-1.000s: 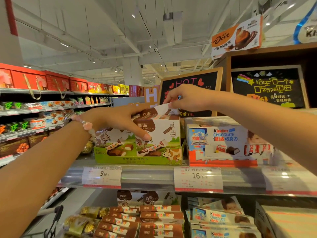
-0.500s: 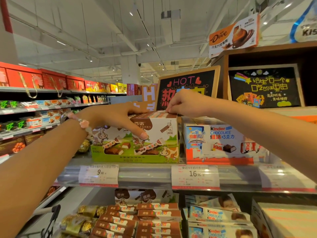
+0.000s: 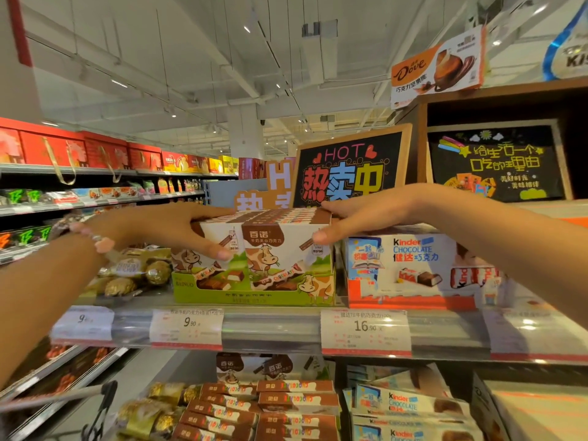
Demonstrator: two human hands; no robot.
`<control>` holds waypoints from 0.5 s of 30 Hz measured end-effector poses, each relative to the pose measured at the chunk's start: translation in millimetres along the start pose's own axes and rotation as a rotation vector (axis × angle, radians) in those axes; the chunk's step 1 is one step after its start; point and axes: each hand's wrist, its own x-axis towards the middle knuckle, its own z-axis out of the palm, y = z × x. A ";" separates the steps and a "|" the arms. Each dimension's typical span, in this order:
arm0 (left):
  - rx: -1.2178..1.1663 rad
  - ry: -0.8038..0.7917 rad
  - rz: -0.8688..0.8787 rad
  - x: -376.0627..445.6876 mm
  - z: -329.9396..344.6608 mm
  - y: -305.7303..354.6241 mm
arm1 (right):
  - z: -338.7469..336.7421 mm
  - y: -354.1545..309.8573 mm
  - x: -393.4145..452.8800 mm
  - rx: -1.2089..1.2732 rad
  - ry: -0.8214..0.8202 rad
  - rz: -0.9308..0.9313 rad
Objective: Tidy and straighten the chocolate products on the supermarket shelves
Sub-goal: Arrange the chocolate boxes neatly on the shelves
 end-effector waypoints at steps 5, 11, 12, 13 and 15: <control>-0.059 0.070 0.002 0.2 5.1 -2.0 | 2.6 -3.8 11.3 -0.009 0.031 0.056; -0.082 0.042 0.018 -4.7 3.7 1.2 | 4.7 -1.7 9.4 0.034 0.067 0.040; -0.065 0.045 0.015 -5.0 4.3 2.0 | 5.2 -1.9 9.5 0.049 0.073 0.030; -0.038 0.055 0.011 -5.1 4.9 2.6 | 6.0 -3.0 9.0 0.064 0.083 0.015; 0.034 0.074 0.010 -6.7 5.5 4.6 | 8.7 -6.5 6.4 0.071 0.124 -0.022</control>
